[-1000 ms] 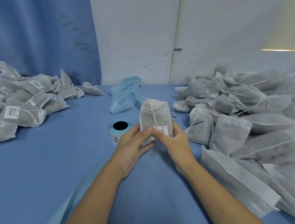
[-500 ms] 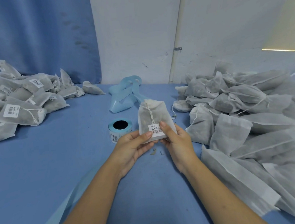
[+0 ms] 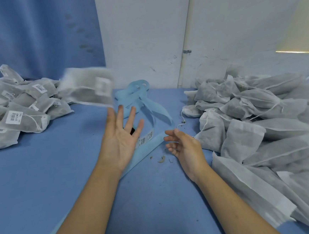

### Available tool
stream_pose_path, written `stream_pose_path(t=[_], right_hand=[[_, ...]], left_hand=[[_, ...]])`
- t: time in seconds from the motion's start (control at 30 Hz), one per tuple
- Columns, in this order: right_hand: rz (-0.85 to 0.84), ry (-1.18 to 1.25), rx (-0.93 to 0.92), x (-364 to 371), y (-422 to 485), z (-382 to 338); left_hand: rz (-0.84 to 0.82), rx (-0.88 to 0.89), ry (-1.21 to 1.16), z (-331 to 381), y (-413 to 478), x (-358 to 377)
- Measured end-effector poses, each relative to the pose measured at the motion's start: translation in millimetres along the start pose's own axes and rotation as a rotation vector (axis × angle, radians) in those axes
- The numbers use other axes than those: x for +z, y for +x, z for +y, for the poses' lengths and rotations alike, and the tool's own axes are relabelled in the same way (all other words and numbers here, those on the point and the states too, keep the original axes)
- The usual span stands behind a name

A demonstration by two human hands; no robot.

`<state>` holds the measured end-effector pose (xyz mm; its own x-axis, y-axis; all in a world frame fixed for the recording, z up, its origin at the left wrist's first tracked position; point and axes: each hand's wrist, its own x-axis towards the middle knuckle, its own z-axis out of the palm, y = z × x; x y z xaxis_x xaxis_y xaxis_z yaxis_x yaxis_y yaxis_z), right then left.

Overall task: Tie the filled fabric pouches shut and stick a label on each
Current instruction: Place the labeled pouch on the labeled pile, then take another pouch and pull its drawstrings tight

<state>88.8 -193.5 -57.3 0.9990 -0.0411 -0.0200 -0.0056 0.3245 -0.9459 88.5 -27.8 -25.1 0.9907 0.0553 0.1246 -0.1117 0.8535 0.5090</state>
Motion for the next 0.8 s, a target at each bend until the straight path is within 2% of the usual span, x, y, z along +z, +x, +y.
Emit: stream_pose_path(t=[0.07,0.23,0.33,0.57,0.67,0.8], right_hand=[[0.001,0.021,0.01,-1.0,0.9,0.4],[-0.013,0.09,0.041,-3.4,2.4,-0.3],[-0.019,0.183,0.063,-5.6,2.8,-2.8],[0.014,0.464,0.192,-12.5,7.9,-3.3],[-0.02,0.512,0.185,-14.0,6.5,-4.8],[-0.023,0.554,0.18,-15.4,6.0,-6.5]], left_hand=[[-0.071,-0.036,0.057,0.9,-1.8,3.6],[-0.18,-0.211,0.547,-20.2,-14.0,8.9],[-0.196,-0.158,0.895,-34.8,-16.6,14.6],[-0.231,0.073,1.318,-72.3,-6.4,49.4],[-0.34,0.105,1.527,-90.9,10.7,67.4],[-0.514,0.019,1.672,-116.8,31.9,83.7]])
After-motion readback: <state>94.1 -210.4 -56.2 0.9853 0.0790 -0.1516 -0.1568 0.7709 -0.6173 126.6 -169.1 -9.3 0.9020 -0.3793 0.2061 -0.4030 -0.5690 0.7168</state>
